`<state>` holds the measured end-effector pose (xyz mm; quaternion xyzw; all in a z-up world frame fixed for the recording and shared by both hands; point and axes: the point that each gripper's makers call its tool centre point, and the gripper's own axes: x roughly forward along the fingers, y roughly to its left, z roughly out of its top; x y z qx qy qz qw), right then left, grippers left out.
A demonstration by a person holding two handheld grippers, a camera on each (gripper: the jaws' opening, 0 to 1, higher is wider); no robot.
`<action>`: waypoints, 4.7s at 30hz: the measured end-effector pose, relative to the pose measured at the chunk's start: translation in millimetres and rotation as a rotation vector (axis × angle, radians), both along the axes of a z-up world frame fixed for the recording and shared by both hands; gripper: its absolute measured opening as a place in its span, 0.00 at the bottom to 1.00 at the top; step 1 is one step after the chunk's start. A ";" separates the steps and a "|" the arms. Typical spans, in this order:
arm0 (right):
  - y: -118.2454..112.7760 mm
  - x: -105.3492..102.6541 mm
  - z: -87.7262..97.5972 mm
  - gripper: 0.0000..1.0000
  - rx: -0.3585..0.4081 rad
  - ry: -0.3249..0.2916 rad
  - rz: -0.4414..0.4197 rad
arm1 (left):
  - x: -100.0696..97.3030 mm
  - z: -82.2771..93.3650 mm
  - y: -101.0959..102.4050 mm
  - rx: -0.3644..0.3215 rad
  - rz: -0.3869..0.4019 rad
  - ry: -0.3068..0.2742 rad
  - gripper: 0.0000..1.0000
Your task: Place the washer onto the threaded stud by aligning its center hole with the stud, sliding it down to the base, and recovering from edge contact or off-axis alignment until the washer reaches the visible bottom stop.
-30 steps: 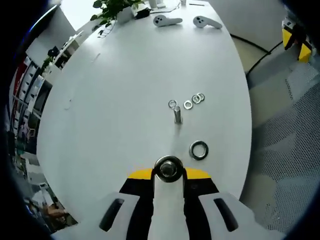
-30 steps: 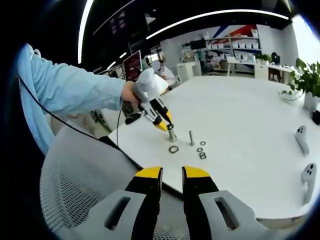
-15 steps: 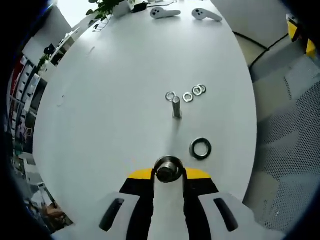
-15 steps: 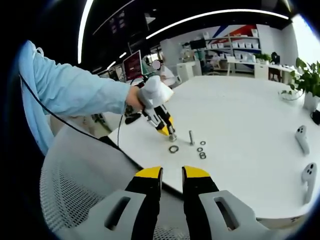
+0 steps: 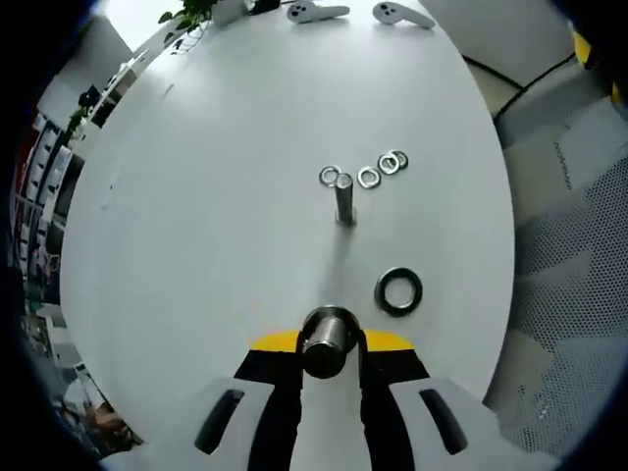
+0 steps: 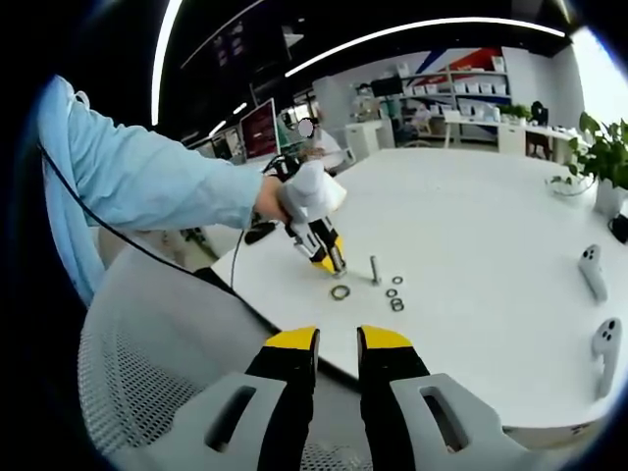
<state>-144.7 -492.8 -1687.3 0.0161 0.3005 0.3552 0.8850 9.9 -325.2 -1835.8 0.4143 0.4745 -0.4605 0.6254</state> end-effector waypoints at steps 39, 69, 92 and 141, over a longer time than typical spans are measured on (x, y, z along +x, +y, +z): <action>1.6 -0.1 1.2 0.17 0.002 -0.010 0.014 | -22.6 57.0 4.8 -0.161 0.037 -0.062 0.43; 0.1 0.8 2.3 0.18 0.014 -0.015 -0.002 | -52.2 26.1 -37.4 -0.117 -0.105 0.002 0.39; 2.0 2.8 5.2 0.17 0.025 -0.034 0.006 | -42.8 -14.6 -37.5 -0.042 -0.155 0.046 0.30; 3.9 1.0 5.0 0.17 0.023 -0.030 0.022 | -42.3 13.6 -17.2 -0.064 -0.080 0.003 0.18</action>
